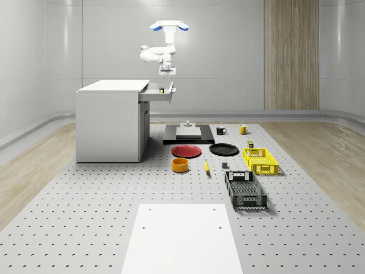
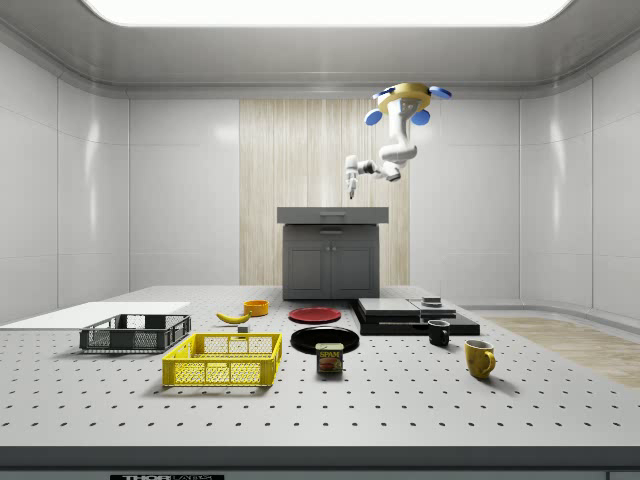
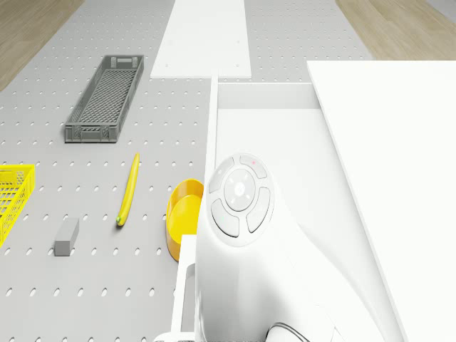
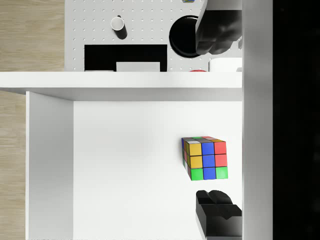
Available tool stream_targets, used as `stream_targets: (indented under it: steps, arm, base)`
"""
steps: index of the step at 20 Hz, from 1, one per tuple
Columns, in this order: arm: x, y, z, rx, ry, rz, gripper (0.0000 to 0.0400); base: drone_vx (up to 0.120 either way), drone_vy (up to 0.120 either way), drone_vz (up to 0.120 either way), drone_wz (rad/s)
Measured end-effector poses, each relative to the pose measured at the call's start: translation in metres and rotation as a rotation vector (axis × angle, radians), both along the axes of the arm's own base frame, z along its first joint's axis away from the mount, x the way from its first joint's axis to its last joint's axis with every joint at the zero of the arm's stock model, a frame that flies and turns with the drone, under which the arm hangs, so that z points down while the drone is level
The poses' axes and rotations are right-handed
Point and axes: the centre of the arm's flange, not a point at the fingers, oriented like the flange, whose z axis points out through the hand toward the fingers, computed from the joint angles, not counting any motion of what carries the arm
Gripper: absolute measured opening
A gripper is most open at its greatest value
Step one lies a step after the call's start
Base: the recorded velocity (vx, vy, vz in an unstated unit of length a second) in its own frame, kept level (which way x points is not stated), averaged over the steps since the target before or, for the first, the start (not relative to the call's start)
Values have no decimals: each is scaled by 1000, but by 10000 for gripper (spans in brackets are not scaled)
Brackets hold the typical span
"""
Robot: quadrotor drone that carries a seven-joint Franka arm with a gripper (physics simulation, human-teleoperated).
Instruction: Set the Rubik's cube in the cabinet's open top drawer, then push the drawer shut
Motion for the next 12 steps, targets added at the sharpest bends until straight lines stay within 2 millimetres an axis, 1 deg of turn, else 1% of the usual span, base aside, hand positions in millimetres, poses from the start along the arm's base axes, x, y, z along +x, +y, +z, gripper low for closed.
stream_targets:
  steps: [2,3,8,9,10,12]
  arm:
    - [0,0,-1,0,0,0,400]
    - [0,0,-1,0,0,1,400]
    - [0,0,-2,-1,0,1,400]
    - [0,0,-2,-1,0,1,400]
    - [0,0,-2,-1,0,1,400]
    - [0,0,-2,-1,0,1,400]
  base:
    - [-120,120,120,0]
    - [-120,120,40,0]
    - [-120,120,0,0]
    - [-80,40,0,0]
    - [0,0,0,0]
    - [0,120,0,0]
